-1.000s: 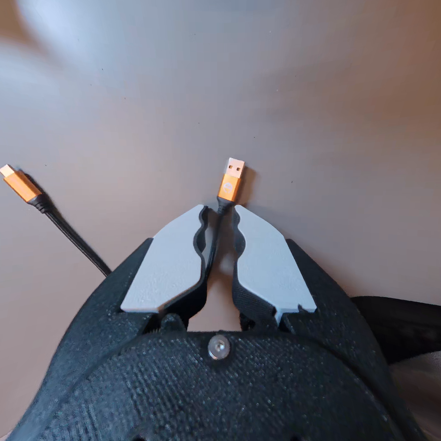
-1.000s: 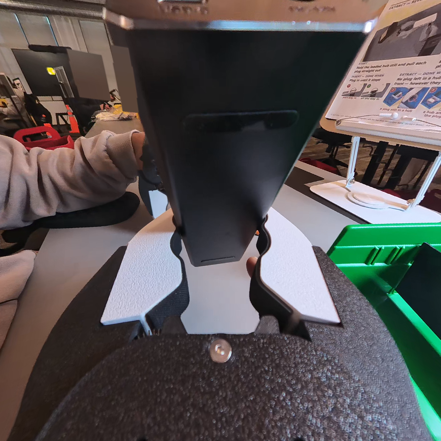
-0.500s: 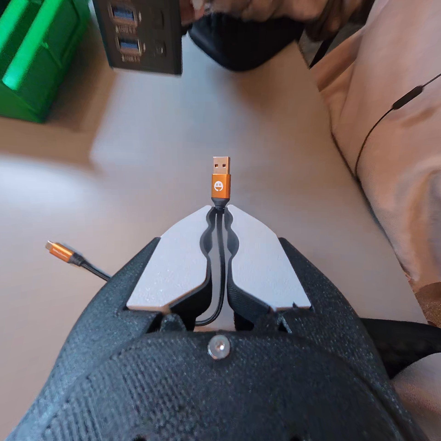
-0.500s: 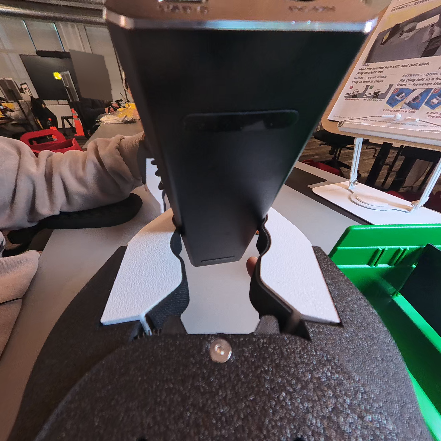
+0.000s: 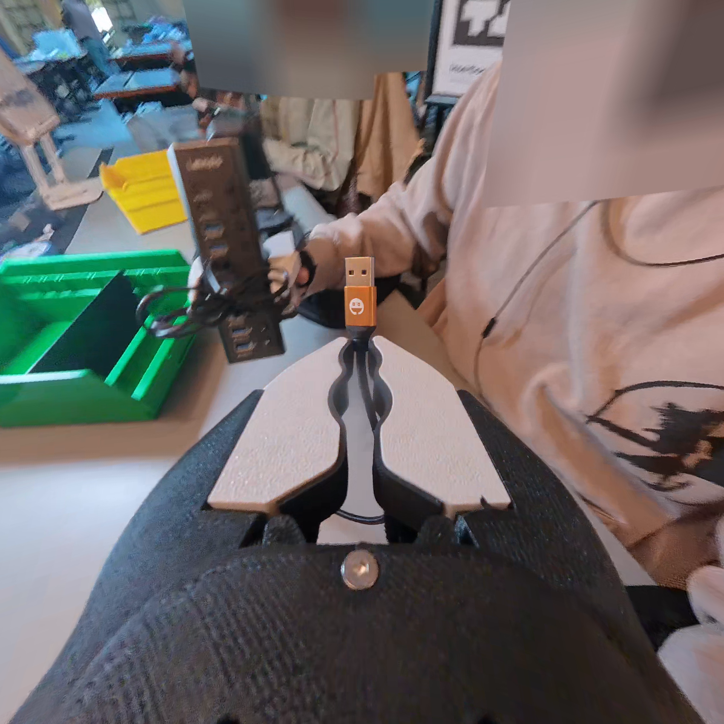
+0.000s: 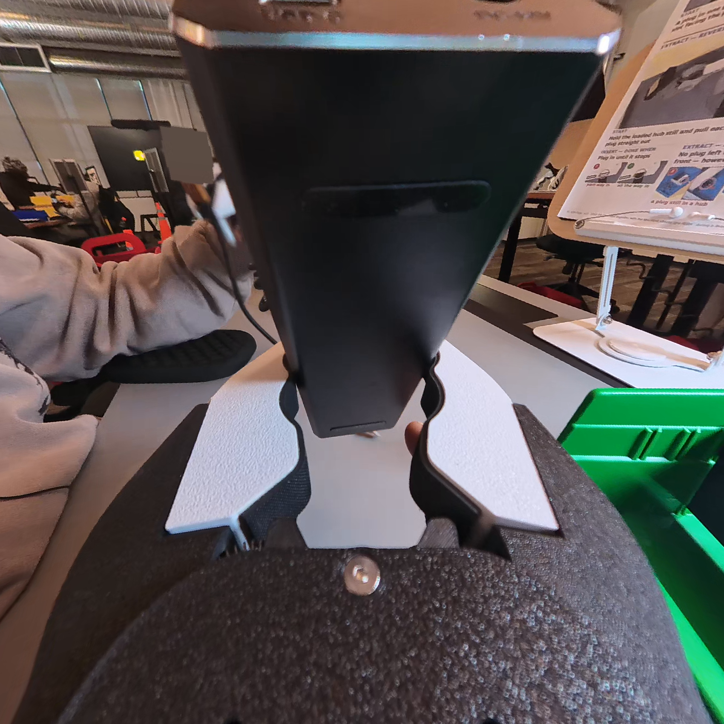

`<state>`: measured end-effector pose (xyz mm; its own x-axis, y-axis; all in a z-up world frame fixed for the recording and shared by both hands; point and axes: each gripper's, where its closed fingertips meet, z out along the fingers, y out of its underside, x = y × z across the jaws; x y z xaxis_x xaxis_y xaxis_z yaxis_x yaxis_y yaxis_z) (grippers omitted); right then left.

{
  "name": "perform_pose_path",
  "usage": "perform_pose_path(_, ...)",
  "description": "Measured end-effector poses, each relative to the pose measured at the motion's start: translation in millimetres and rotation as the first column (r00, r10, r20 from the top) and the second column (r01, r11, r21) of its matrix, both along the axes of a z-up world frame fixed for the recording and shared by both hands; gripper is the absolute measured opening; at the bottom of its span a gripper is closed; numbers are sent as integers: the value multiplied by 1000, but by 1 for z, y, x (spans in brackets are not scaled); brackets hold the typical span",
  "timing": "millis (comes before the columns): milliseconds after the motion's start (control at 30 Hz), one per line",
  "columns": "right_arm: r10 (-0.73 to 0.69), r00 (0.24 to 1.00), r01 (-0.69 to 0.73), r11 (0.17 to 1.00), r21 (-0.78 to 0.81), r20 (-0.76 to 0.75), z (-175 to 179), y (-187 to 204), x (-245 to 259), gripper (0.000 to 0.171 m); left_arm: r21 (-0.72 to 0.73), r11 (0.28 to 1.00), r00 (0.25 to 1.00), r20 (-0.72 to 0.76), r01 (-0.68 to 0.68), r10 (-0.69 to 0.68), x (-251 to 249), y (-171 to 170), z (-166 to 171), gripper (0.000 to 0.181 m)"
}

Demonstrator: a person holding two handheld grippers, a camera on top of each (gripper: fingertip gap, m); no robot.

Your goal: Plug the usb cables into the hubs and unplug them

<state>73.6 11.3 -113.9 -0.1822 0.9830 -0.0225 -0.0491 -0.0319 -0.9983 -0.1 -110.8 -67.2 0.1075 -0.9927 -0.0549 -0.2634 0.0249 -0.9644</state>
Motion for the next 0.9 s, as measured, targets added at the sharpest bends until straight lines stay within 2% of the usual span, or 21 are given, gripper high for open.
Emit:
perform_pose_path(100, 4, 1000, -4, 1000, -10, 2, -1, 0, -1, 61, 23, 992, 983, 138, 122, -124, -8, -28, 35, 7)
perform_pose_path(167, 6, 1000, -6, 1000, -15, 5, -2, 0, -1, 62, -24, 995, 980, 176, 98, -93, -20, -22, 37, 7)
perform_pose_path(267, 8, 1000, -7, 1000, -20, 15, -5, 0, -3, 61, -230, 973, 996, 87, -1, 22, -32, 11, -9, 7)
perform_pose_path(367, 5, 1000, -5, 1000, -16, 21, -6, 0, -3, 61, -418, 887, 979, -136, -196, 152, -41, 51, -80, 7)
perform_pose_path(467, 3, 1000, -3, 1000, -17, 16, -4, 1, -2, 61, -452, 798, 908, -318, -398, 273, -48, 83, -125, 9)
perform_pose_path(533, 1, 1000, -1, 1000, -19, 13, -3, 2, -1, 61, -415, 753, 845, -401, -511, 354, -54, 102, -141, 9)
perform_pose_path(633, -1, 1000, 2, 1000, -18, 13, -3, 2, -1, 61, -282, 698, 715, -525, -658, 462, -71, 123, -161, 10)
perform_pose_path(700, -3, 1000, 3, 1000, -14, 15, -3, 2, -1, 61, -156, 651, 595, -601, -743, 534, -86, 135, -172, 12)
perform_pose_path(800, -2, 1000, 2, 1000, -11, 18, -3, 2, -1, 62, 23, 616, 441, -678, -788, 589, -102, 144, -184, 13)
perform_pose_path(900, -4, 1000, 4, 1000, -11, 21, -3, 2, -1, 62, 58, 579, 376, -707, -813, 599, -105, 147, -192, 14)
